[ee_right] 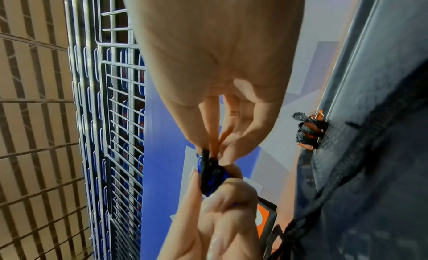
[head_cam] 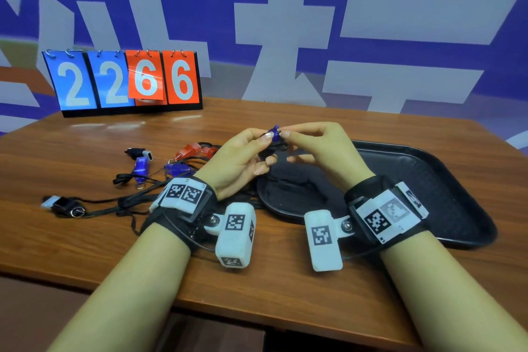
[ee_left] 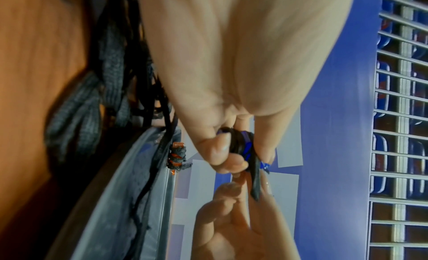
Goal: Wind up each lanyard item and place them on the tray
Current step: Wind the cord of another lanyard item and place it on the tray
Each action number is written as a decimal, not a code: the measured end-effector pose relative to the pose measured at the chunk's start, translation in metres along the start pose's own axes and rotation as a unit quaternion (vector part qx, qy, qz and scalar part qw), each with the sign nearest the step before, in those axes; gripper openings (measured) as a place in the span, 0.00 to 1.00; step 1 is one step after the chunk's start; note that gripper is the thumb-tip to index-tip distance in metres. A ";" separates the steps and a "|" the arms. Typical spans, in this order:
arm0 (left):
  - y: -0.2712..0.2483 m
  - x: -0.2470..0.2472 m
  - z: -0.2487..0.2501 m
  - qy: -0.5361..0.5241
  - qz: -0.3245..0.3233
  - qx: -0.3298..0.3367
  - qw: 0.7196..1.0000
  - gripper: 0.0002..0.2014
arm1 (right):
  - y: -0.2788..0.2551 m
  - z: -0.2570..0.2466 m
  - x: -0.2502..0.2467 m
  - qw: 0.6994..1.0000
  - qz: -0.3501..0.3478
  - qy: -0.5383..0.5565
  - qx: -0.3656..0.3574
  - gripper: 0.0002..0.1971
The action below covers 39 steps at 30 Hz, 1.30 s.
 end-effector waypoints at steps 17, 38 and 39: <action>-0.001 0.003 0.001 0.106 0.030 0.053 0.993 0.07 | 0.002 0.007 0.008 0.980 0.115 -0.129 -0.096 0.06; -0.002 0.003 0.002 0.089 0.035 0.030 0.995 0.09 | 0.006 0.011 0.011 0.972 0.095 -0.164 -0.136 0.07; -0.001 0.003 0.002 0.091 0.034 0.027 0.995 0.08 | 0.006 0.010 0.010 0.970 0.090 -0.179 -0.140 0.07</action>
Point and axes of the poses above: each hand's wrist, its own y-axis towards the middle knuckle, its own x-axis out of the palm, z = x × y, the point moved 1 cm from there along y, towards the middle knuckle, and after that the axes turned 2 degrees about y, right-handed, at the moved point
